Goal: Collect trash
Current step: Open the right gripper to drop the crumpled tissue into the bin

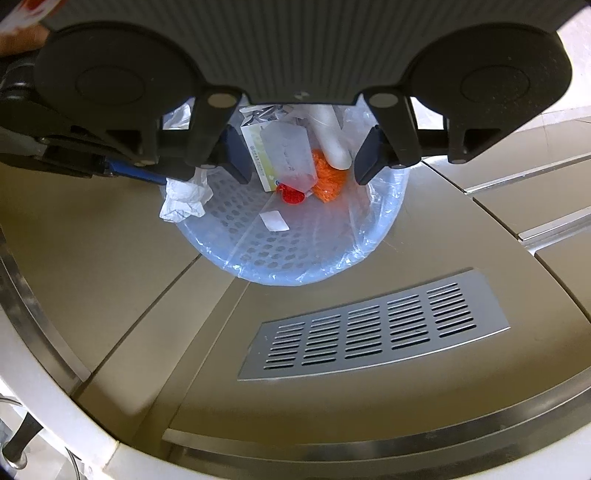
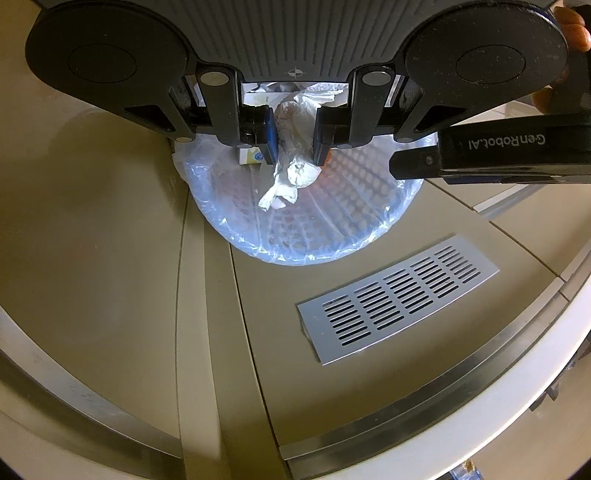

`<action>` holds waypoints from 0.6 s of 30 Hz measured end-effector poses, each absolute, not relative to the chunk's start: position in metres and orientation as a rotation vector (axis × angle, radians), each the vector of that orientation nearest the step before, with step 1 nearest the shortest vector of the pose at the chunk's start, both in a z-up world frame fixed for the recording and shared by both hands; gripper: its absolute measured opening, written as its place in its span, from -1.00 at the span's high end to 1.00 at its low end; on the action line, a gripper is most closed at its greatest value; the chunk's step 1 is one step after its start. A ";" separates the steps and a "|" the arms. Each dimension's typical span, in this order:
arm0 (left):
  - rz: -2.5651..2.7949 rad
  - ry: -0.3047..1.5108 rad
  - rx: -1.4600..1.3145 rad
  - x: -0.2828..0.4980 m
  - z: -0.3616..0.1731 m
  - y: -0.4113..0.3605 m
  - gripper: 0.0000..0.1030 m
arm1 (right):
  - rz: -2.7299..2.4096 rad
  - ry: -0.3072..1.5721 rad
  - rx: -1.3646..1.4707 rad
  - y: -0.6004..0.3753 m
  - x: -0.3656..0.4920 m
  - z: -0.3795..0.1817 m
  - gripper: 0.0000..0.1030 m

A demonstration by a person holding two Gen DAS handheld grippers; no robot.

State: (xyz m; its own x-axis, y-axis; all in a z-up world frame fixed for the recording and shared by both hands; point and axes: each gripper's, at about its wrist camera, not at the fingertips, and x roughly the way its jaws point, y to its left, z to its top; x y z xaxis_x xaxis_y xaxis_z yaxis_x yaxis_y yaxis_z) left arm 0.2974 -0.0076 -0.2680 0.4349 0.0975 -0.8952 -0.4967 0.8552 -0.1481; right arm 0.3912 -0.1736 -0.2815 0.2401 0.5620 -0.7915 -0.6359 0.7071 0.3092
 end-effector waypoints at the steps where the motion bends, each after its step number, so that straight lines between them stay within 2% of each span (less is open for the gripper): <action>1: 0.384 1.061 -0.425 0.297 -0.266 -0.008 -0.14 | 0.820 1.045 -0.082 -0.173 0.391 -0.282 0.60; 13: 0.385 1.052 -0.435 0.288 -0.259 -0.009 -0.14 | 0.803 1.020 -0.071 -0.171 0.389 -0.280 0.60; 14: 0.384 1.051 -0.437 0.288 -0.260 -0.008 -0.14 | 0.795 1.019 -0.067 -0.171 0.389 -0.279 0.56; 17: 0.385 1.052 -0.440 0.285 -0.260 -0.008 -0.14 | 0.771 1.009 -0.049 -0.171 0.391 -0.278 0.17; 18: 0.385 1.052 -0.442 0.285 -0.260 -0.009 -0.14 | 0.774 1.000 -0.041 -0.172 0.390 -0.277 0.12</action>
State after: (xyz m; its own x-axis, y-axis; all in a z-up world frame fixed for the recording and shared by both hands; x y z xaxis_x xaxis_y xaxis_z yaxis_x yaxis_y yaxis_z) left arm 0.2849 -0.0085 -0.2603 0.4451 0.0931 -0.8906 -0.5042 0.8480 -0.1633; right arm 0.3904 -0.1722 -0.2766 0.3014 0.5655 -0.7677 -0.6018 0.7373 0.3069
